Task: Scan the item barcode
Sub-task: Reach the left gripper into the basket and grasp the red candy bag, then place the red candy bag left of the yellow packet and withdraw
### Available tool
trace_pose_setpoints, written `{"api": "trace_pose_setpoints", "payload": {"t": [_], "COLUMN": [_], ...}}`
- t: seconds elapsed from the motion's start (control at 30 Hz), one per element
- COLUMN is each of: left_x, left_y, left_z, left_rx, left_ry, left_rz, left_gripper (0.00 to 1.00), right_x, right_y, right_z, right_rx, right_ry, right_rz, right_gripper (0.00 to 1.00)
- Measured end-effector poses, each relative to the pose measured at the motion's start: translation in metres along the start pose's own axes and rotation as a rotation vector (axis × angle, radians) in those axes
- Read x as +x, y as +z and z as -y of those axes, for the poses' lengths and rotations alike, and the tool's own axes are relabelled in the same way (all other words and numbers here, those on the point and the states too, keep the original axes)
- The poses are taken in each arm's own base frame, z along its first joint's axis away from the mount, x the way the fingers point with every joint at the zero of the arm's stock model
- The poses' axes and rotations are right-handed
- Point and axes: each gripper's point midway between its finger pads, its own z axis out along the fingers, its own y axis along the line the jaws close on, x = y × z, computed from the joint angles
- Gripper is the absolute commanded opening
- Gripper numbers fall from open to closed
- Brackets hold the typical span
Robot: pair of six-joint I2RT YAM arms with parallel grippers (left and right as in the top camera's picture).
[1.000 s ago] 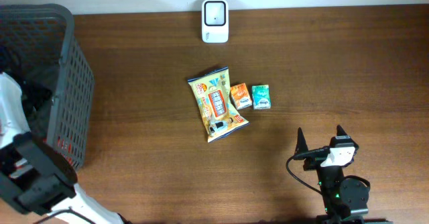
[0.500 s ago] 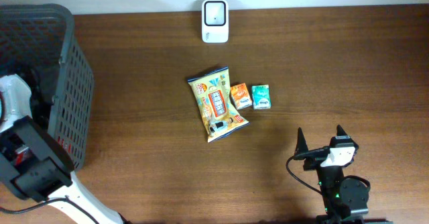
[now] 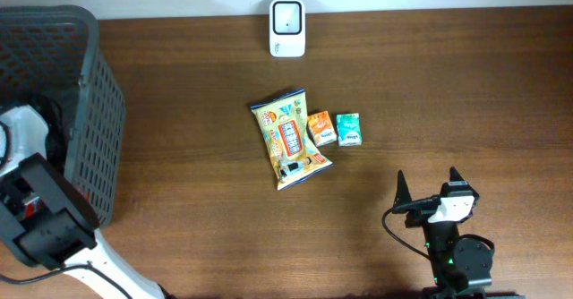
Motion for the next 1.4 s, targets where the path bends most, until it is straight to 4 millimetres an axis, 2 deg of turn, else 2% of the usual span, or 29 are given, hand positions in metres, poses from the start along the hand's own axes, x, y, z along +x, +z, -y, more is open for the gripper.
{"api": "trace_pose_setpoints", "payload": {"t": [0.03, 0.1, 0.17, 0.2, 0.27, 0.3, 0.33, 0.47, 0.5, 0.57, 0.6, 0.63, 0.7, 0.8, 0.83, 0.9, 0.93, 0.97, 1.07, 1.13, 1.17, 1.2, 1.3, 1.37, 1.4], "left_x": [-0.001, -0.02, -0.05, -0.057, -0.064, -0.068, -0.065, -0.019, 0.006, 0.047, 0.079, 0.121, 0.154, 0.232, 0.246, 0.275, 0.293, 0.304, 0.327, 0.334, 0.334, 0.334, 0.334, 0.333, 0.332], "left_y": [-0.009, -0.043, -0.104, -0.132, -0.179, -0.21, -0.25, -0.368, -0.405, -0.442, -0.461, -0.471, -0.472, -0.46, -0.453, -0.425, -0.4, -0.385, -0.325, -0.278, -0.264, -0.246, -0.214, -0.208, -0.212], "left_z": [-0.002, -0.001, 0.005, 0.01, 0.02, 0.025, 0.03, 0.035, 0.038, 0.043, 0.048, 0.059, 0.07, 0.102, 0.112, 0.136, 0.155, 0.166, 0.2, 0.22, 0.225, 0.232, 0.241, 0.241, 0.239], "left_rx": [-0.001, 0.056, 0.208, 0.298, 0.457, 0.553, 0.669, 0.961, 1.037, 1.118, 1.163, 1.199, 1.206, 1.178, 1.154, 1.066, 0.992, 0.952, 0.783, 0.649, 0.613, 0.577, 0.515, 0.503, 0.505], "left_ry": [0.007, -0.018, -0.062, -0.048, 0.012, 0.044, 0.097, 0.284, 0.372, 0.501, 0.592, 0.708, 0.805, 1.047, 1.09, 1.187, 1.246, 1.276, 1.347, 1.374, 1.378, 1.381, 1.376, 1.369, 1.366], "left_rz": [-0.017, 0.014, 0.102, 0.137, 0.199, 0.253, 0.317, 0.531, 0.621, 0.707, 0.74, 0.726, 0.697, 0.598, 0.572, 0.489, 0.42, 0.383, 0.283, 0.244, 0.235, 0.23, 0.209, 0.201, 0.202], "left_gripper": [0.0, 0.0, 0.0, 0.0, 0.0, 0.0, 0.0, 0.0, 0.0, 0.0, 0.0, 0.0, 0.0, 0.0, 0.0, 0.0, 0.0, 0.0, 0.0, 0.06, 0.15, 0.72, 0.86, 0.9, 0.92], "right_x": [0.0, 0.0, 0.0, 0.0, 0.0, 0.0, 0.0, 0.0, 0.0, 0.0, 0.0, 0.0, 0.0, 0.0, 0.0, 0.0, 0.0, 0.0, 0.0, 0.0, 0.0, 0.0, 0.0, 0.0, 0.0], "right_y": [0.0, 0.0, 0.0, 0.0, 0.0, 0.0, 0.0, 0.0, 0.0, 0.0, 0.0, 0.0, 0.0, 0.0, 0.0, 0.0, 0.0, 0.0, 0.0, 0.0, 0.0, 0.0, 0.0, 0.0, 0.0], "right_z": [0.0, 0.0, 0.0, 0.0, 0.0, 0.0, 0.0, 0.0, 0.0, 0.0, 0.0, 0.0, 0.0, 0.0, 0.0, 0.0, 0.0, 0.0, 0.0, 0.0, 0.0, 0.0, 0.0, 0.0, 0.0], "right_rx": [0.0, 0.0, 0.0, 0.0, 0.0, 0.0, 0.0, 0.0, 0.0, 0.0, 0.0, 0.0, 0.0, 0.0, 0.0, 0.0, 0.0, 0.0, 0.0, 0.0, 0.0, 0.0, 0.0, 0.0, 0.0], "right_ry": [0.0, 0.0, 0.0, 0.0, 0.0, 0.001, 0.0, 0.0, 0.0, 0.0, 0.0, 0.0, 0.0, 0.0, 0.0, 0.0, 0.0, 0.0, 0.0, 0.0, 0.001, 0.0, 0.0, 0.0, 0.0], "right_rz": [0.0, 0.0, 0.0, 0.0, 0.0, 0.0, 0.0, 0.0, 0.0, 0.0, 0.0, 0.0, 0.0, 0.0, 0.0, 0.0, 0.0, 0.0, 0.0, 0.0, 0.0, 0.0, 0.0, 0.0, 0.0], "right_gripper": [0.98, 0.98, 0.98, 0.98, 0.98, 0.98, 0.98, 0.98, 0.99, 0.98, 0.98, 0.98, 0.98, 0.99, 0.99, 0.98, 0.98, 0.98, 0.98, 0.98, 0.99, 0.98, 0.98, 0.98, 0.99]}}
